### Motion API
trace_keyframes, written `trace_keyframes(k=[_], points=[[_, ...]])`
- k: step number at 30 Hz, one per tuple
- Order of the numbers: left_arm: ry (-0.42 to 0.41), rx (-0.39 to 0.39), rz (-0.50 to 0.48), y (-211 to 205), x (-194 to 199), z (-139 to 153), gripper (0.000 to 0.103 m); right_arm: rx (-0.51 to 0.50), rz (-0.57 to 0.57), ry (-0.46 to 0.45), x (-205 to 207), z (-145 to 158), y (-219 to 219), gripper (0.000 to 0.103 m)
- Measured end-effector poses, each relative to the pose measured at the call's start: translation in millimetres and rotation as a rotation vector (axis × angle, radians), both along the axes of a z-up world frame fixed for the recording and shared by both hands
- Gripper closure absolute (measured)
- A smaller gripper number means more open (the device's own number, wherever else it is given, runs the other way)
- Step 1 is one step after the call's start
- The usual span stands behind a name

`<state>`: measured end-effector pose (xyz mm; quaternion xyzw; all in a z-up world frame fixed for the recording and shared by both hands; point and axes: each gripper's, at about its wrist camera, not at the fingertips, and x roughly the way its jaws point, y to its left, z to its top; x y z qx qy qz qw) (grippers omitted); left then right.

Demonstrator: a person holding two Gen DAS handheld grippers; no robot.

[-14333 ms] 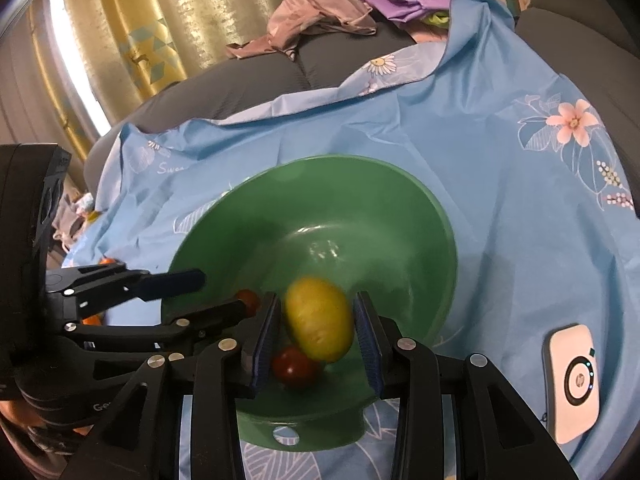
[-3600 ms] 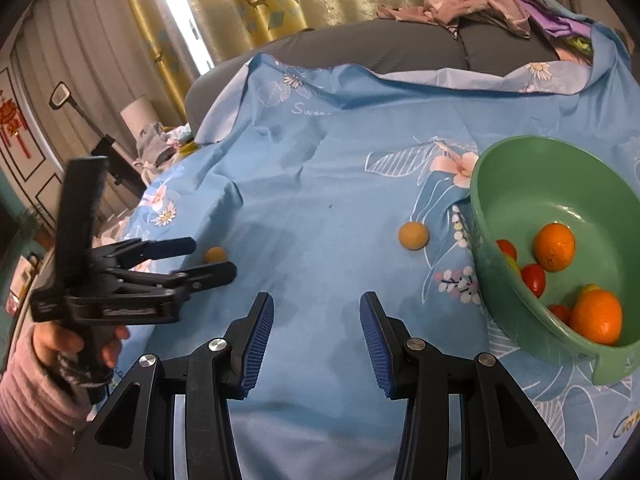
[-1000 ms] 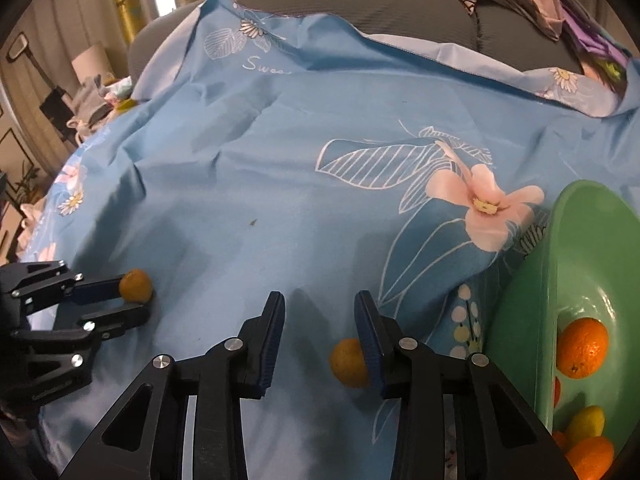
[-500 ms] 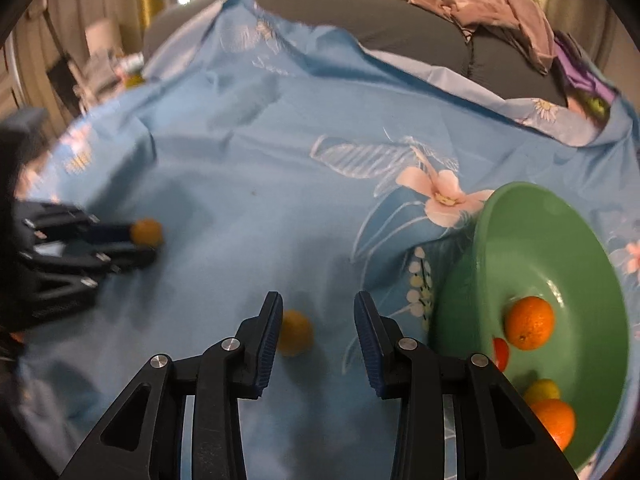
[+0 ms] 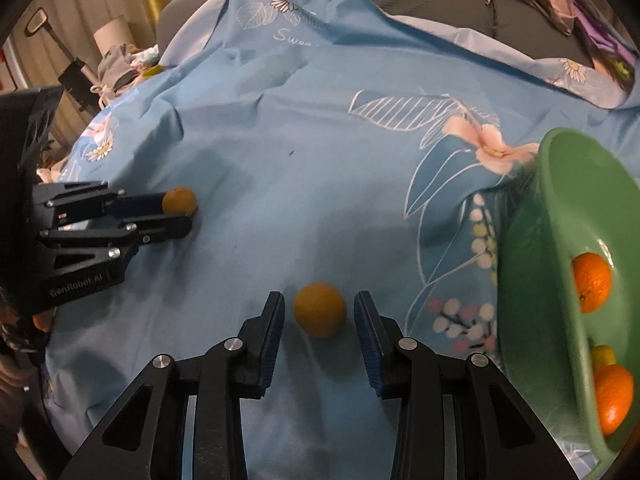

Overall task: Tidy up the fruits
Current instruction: 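Close the left tool on a kumquat while the right tool grasps the tan fruit, then carry the kumquat and tan fruit over the green bowl with both tools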

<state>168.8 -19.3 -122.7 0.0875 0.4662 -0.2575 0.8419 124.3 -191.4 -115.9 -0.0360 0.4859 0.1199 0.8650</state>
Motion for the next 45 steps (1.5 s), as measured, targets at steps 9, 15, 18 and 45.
trace_keyframes(k=[9,15,18,45], points=[[0.016,-0.027,0.048,4,8,3,0.077,0.032,-0.008,-0.021,-1,1,-7,0.076],[0.009,-0.048,0.060,7,8,9,0.078,0.073,-0.013,-0.048,-5,8,-12,0.076],[-0.016,-0.053,0.051,6,2,19,0.078,0.098,-0.015,-0.065,-7,14,-15,0.076],[-0.184,-0.118,-0.168,-116,-66,133,0.077,0.223,-0.212,-0.351,-85,106,-121,0.076]])
